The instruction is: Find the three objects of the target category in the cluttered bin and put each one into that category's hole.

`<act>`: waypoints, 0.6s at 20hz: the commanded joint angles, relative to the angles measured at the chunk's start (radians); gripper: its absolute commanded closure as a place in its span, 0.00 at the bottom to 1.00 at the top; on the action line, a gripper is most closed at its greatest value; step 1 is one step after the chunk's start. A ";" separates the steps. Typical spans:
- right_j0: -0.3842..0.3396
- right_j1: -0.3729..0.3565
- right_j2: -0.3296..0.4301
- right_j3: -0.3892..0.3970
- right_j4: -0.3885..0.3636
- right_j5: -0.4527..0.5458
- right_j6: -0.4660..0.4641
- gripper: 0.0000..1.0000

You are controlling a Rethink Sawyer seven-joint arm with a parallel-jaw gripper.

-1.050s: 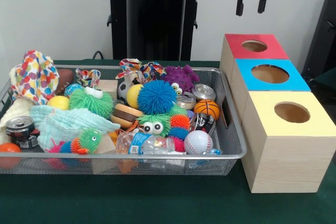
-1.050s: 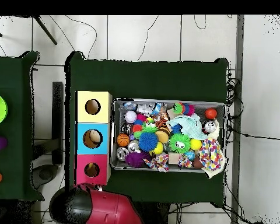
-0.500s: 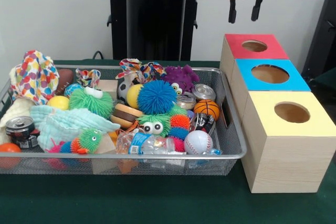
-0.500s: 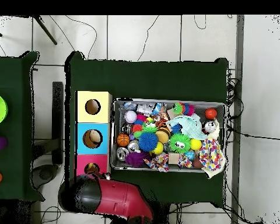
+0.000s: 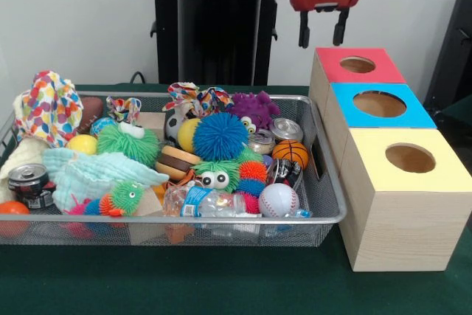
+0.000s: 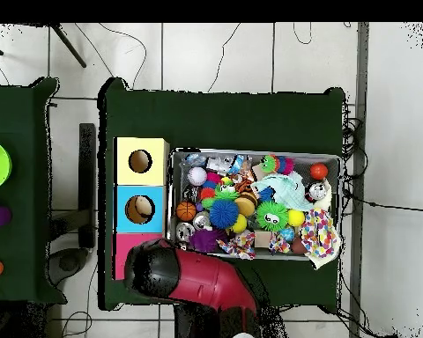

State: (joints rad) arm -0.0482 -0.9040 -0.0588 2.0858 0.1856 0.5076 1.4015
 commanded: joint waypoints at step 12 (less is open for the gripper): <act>-0.115 0.104 0.106 -0.173 -0.127 0.125 -0.015 0.00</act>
State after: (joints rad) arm -0.1168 -0.8553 -0.0535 2.0117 0.1262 0.5241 1.4015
